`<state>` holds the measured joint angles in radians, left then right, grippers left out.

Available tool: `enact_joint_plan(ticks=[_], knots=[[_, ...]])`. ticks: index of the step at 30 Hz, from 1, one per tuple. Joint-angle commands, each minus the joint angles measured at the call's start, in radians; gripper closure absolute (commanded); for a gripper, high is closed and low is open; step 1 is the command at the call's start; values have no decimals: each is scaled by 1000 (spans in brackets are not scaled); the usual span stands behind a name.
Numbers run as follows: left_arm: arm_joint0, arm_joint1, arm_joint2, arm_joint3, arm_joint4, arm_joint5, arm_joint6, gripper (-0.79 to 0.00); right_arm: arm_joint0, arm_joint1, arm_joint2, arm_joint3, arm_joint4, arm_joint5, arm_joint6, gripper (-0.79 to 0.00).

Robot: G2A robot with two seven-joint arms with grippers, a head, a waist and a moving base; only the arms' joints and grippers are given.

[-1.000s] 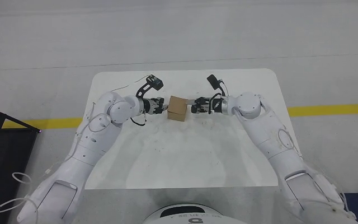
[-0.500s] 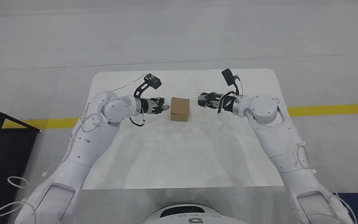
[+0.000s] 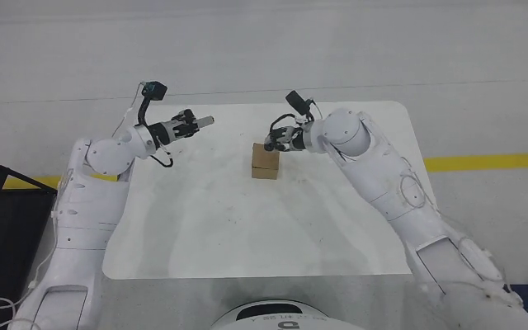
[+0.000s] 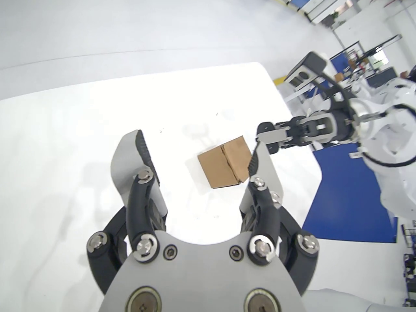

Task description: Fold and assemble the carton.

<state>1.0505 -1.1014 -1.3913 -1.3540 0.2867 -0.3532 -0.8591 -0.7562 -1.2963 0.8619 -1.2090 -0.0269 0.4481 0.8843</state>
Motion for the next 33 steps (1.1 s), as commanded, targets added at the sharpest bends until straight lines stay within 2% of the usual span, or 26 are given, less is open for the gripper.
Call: enact_joint_plan(ticks=[1,11,16,22,29,33], knots=[[-1,0,-1,7,-18,4,0,-785,30,-13,-31,44,2,9,3,0],[-1,0,-1,7,-18,4,0,-785,121,-74,-144,183,12,31,1,0],[-1,0,-1,7,-18,4,0,-785,167,-96,-181,250,9,49,43,0],[-1,0,-1,7,-18,4,0,-785,170,-100,-172,252,15,16,47,0],[-1,0,-1,7,-18,4,0,-785,179,-112,-194,266,-3,26,67,0],[-1,0,-1,7,-18,4,0,-785,171,-99,-153,239,12,-27,81,0]])
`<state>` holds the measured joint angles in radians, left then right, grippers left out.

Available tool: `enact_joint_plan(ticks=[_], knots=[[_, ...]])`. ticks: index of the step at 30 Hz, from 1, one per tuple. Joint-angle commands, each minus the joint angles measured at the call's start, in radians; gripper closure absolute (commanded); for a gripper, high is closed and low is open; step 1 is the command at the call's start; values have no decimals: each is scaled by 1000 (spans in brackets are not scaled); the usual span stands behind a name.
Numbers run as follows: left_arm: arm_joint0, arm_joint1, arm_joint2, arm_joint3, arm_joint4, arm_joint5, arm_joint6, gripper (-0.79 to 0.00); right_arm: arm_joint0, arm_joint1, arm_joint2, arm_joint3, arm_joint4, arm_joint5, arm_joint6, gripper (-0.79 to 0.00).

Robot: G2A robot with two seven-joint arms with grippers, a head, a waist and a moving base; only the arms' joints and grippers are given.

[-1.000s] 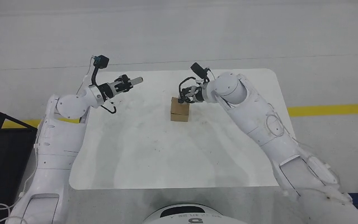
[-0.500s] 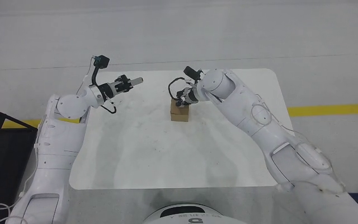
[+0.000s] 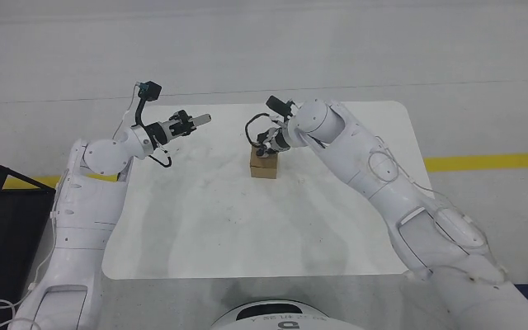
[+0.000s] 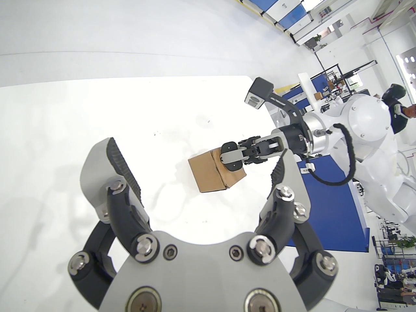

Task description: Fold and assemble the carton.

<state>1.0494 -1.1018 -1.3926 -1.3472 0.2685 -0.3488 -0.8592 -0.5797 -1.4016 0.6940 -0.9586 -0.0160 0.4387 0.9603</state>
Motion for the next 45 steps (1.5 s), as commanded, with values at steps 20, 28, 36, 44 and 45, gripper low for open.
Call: enact_joint_plan(ticks=[20,28,36,44,45], knots=[[0,0,0,0,0,0,0,-785,-382,176,351,-337,-135,89,7,0],[5,0,3,-6,4,0,5,-785,-332,142,265,-290,-51,52,-7,0],[23,19,39,-81,181,-54,-114,-785,-366,151,331,-229,22,-28,-57,0],[49,22,193,-133,604,-148,-50,-785,-554,210,527,-449,-4,-2,-135,0],[50,21,210,-135,659,-146,-25,-785,-583,216,549,-485,-10,6,-140,0]])
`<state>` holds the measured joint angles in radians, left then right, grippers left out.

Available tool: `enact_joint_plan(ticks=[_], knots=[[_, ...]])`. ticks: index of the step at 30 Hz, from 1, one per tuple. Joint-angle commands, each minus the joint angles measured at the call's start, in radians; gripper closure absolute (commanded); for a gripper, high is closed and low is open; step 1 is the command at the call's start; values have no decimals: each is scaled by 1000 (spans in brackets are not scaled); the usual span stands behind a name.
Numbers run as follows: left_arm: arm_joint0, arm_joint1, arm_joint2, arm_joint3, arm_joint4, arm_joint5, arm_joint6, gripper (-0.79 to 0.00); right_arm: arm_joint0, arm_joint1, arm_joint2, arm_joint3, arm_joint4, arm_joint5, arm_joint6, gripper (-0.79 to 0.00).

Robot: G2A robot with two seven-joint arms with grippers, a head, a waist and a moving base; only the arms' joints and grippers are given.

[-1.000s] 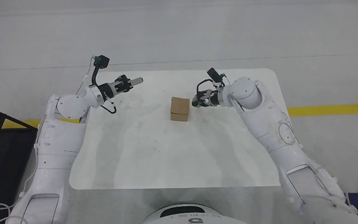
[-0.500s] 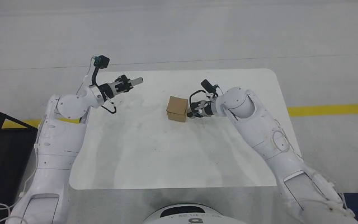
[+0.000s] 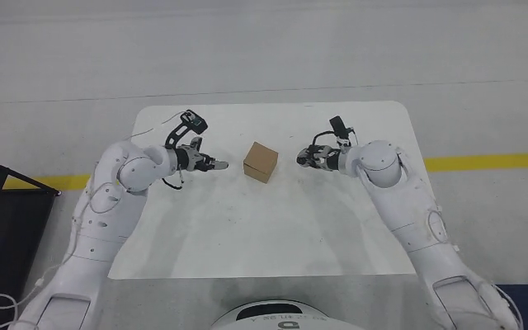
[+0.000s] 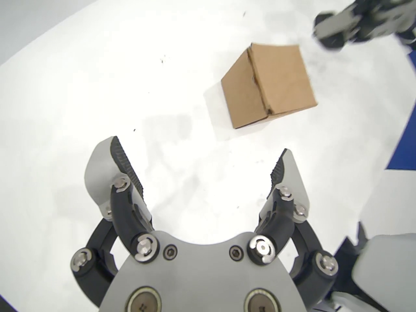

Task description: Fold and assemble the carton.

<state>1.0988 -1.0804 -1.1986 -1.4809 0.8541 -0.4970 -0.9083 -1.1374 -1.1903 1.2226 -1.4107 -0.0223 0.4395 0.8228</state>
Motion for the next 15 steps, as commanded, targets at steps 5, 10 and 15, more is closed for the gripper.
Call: enact_joint_plan(ticks=[5,10,15], knots=[[-4,-9,74,8,228,52,155,-785,-121,24,77,-163,-39,34,-16,0],[-16,-26,138,30,325,136,276,-785,-151,32,89,-207,-58,53,-27,0],[-55,-48,225,71,404,156,327,-785,-178,38,107,-246,-58,55,-32,0]])
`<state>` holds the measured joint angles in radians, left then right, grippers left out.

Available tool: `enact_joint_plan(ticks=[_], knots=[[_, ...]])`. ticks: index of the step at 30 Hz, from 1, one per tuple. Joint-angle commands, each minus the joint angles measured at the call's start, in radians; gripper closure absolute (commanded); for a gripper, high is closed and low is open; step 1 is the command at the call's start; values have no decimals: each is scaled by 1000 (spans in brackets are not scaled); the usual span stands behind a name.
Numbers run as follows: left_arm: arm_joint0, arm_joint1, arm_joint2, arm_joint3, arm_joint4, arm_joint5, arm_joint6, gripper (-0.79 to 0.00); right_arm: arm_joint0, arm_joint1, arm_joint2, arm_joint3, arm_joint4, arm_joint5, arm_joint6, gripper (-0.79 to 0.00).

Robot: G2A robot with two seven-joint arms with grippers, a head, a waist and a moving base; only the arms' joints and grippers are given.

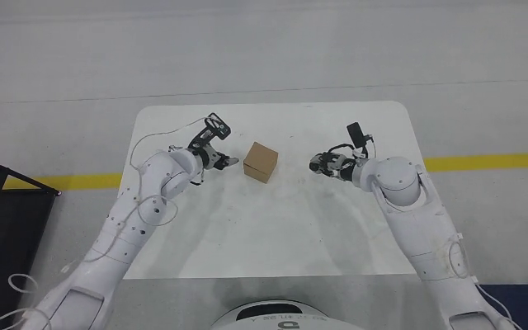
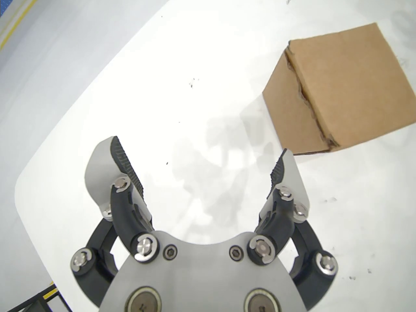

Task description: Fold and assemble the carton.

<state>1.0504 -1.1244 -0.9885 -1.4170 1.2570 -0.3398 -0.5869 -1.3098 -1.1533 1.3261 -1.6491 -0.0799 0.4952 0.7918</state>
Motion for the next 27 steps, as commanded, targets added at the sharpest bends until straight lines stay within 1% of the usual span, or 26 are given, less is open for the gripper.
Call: enact_joint_plan(ticks=[1,3,5,7,8,11,13,16,19,23,27], knots=[[-13,-9,31,8,1,-5,8,-785,-13,3,10,-17,-1,-2,-2,0],[-21,-17,57,8,-14,-19,-6,-785,-30,6,22,-36,1,-3,-4,0],[-20,-23,69,0,-75,-45,-49,-785,-45,9,33,-50,4,-7,-4,0],[-26,-24,57,-12,-129,-56,-109,-785,-55,12,43,-58,9,-12,-5,0],[-31,-22,45,-20,-128,-49,-122,-785,-60,13,47,-60,12,-14,-5,0],[-35,-16,15,-20,-94,-23,-119,-785,-69,15,54,-66,16,-16,-7,0],[-36,-16,12,-21,-72,-6,-106,-785,-73,17,56,-71,17,-15,-11,0],[-31,-23,35,-24,-52,15,-88,-785,-79,18,57,-79,16,-10,-19,0],[-27,-32,76,-24,-32,15,-81,-785,-89,21,65,-89,21,-10,-27,0],[-22,-41,98,-39,-90,-9,-129,-785,-106,24,76,-105,27,-16,-34,0],[-24,-39,55,-83,-173,1,-165,-785,-124,28,88,-119,40,-50,-24,0]])
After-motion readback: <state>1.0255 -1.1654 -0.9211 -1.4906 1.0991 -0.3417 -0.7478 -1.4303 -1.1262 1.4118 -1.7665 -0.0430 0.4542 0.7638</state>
